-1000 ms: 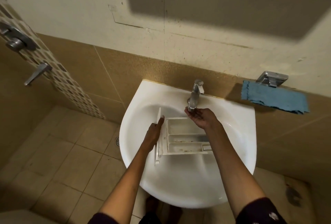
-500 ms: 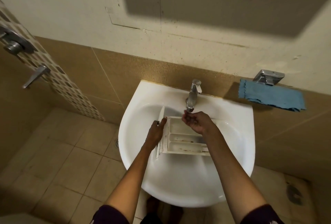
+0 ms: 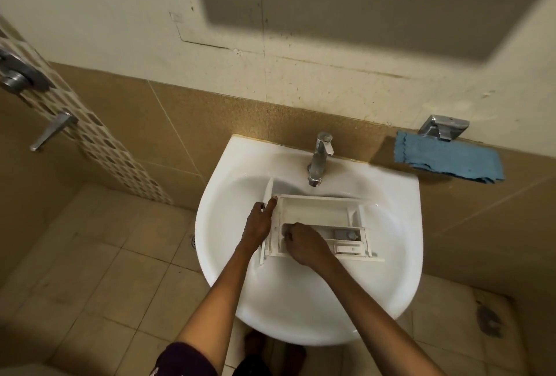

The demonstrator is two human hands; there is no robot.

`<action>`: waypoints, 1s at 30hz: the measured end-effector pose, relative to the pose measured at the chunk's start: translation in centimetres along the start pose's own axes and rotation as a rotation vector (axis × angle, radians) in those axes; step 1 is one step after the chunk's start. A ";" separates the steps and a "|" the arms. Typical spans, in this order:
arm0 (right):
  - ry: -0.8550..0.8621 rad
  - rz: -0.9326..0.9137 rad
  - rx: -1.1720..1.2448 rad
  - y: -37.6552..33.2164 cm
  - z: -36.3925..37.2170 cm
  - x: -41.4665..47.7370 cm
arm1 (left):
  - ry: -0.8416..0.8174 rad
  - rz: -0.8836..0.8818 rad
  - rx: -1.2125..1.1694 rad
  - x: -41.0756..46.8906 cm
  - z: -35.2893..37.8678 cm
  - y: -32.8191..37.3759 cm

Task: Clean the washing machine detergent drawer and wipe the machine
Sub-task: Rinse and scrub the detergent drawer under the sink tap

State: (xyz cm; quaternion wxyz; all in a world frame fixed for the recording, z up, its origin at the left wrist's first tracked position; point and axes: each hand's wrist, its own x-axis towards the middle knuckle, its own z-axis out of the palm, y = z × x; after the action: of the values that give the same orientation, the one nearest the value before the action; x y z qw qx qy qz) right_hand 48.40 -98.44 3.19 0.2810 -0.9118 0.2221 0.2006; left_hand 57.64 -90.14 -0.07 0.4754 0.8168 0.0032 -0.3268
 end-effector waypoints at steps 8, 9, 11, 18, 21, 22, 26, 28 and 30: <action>0.097 0.041 -0.085 1.0 0.9 -0.3 | 0.007 0.012 -0.011 0.2 0.2 -0.2; 0.063 -0.016 -0.050 0.4 1.5 -0.3 | 0.007 0.013 -0.014 0.1 0.2 -0.1; 0.131 -0.007 -0.096 0.7 1.6 -0.7 | 0.005 0.015 -0.013 0.1 0.2 -0.2; 0.173 0.014 -0.115 1.2 1.3 -0.6 | -0.004 0.024 -0.027 0.1 0.3 -0.3; 0.204 -0.078 -0.100 1.7 2.0 -0.8 | -0.008 0.039 -0.038 -0.1 0.1 -0.2; 0.239 -0.004 -0.154 2.8 1.6 -0.7 | -0.016 0.043 -0.035 -0.2 0.1 -0.2; 0.202 0.231 -0.289 4.5 1.1 -0.9 | -0.050 0.059 -0.013 -0.4 0.4 -0.2; 0.207 0.094 -0.263 3.4 1.6 -0.9 | -0.048 0.061 -0.016 -0.3 0.3 -0.3; 0.144 -0.050 -0.056 3.1 1.0 -0.7 | -0.035 0.056 -0.040 -0.2 0.0 -0.4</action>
State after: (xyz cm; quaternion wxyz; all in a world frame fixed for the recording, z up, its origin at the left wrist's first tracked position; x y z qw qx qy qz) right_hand 46.01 -99.90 1.47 0.2436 -0.9367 0.2132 0.1335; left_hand 57.36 -89.90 -0.31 0.5005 0.8012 -0.0216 -0.3273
